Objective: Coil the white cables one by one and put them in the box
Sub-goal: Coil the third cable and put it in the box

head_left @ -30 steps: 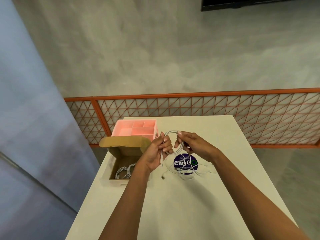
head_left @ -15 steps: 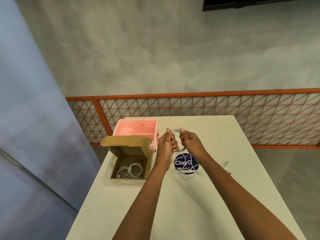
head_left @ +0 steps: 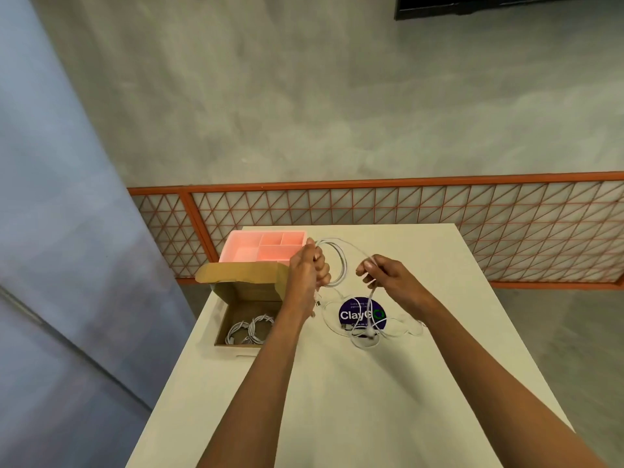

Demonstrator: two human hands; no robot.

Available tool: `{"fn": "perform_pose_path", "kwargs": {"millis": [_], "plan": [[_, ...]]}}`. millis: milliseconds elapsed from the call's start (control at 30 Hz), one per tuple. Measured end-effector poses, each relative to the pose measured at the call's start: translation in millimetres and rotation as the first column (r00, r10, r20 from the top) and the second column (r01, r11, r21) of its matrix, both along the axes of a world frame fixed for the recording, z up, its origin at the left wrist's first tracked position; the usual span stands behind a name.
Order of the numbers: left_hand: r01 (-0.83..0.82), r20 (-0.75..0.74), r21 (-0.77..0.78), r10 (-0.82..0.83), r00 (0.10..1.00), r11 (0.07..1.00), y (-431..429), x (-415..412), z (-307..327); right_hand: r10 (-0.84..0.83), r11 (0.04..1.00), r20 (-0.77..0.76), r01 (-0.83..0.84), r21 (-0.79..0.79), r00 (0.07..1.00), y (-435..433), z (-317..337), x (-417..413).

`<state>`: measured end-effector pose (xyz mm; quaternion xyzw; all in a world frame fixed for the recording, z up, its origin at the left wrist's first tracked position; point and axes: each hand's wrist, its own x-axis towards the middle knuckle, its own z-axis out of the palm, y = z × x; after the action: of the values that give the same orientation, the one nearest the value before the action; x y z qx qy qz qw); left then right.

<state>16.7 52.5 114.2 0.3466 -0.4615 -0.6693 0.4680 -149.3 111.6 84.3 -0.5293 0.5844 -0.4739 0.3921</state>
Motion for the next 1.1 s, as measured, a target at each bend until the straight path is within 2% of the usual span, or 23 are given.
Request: {"fn": "perform_pose_path", "kwargs": {"millis": [133,233,333,433,533,600,667,800,967,1100], "plan": [[0.057,-0.018,0.030,-0.056,0.998,0.998,-5.9,8.8,-1.1,-0.010,0.996,-0.058,0.016,0.091,0.998,5.2,-31.9,-6.7],[0.185,-0.012,0.075,-0.184,0.983,0.980,-0.7,11.0,-6.0,-0.180,0.982,0.007,0.180,0.062,0.984,1.5,-35.2,-8.1],[0.298,-0.035,0.130,-0.296,0.954,0.946,4.5,13.1,-11.9,-0.333,0.942,0.171,0.335,0.016,0.927,-8.5,-20.9,-10.9],[0.341,-0.025,0.141,-0.341,0.940,0.929,6.3,14.7,-14.3,-0.324,0.939,0.354,0.344,0.006,0.877,-18.8,-4.0,-11.6],[0.374,-0.025,0.143,-0.375,0.927,0.916,5.8,16.8,-12.7,-0.251,0.962,0.487,0.270,0.032,0.837,-21.8,11.8,-4.5],[0.396,-0.029,0.145,-0.397,0.918,0.907,4.8,19.0,-10.7,-0.208,0.978,0.515,0.183,0.099,0.831,-20.9,19.5,0.5],[0.401,-0.004,0.140,-0.404,0.915,0.905,3.5,20.2,-9.4,-0.180,0.977,0.475,0.102,0.186,0.862,-19.4,24.3,4.3],[0.356,0.102,0.103,-0.365,0.925,0.929,2.8,17.6,-11.3,-0.080,0.952,0.293,-0.014,0.307,0.953,-18.2,28.3,15.1],[0.292,0.225,0.038,-0.293,0.929,0.956,1.8,16.5,-16.8,0.095,0.891,0.371,-0.245,0.383,0.924,-18.7,28.8,24.4],[0.277,0.247,0.013,-0.271,0.930,0.961,0.9,16.5,-19.1,0.233,0.888,0.189,-0.288,0.357,0.954,-15.4,30.1,25.6]]}}
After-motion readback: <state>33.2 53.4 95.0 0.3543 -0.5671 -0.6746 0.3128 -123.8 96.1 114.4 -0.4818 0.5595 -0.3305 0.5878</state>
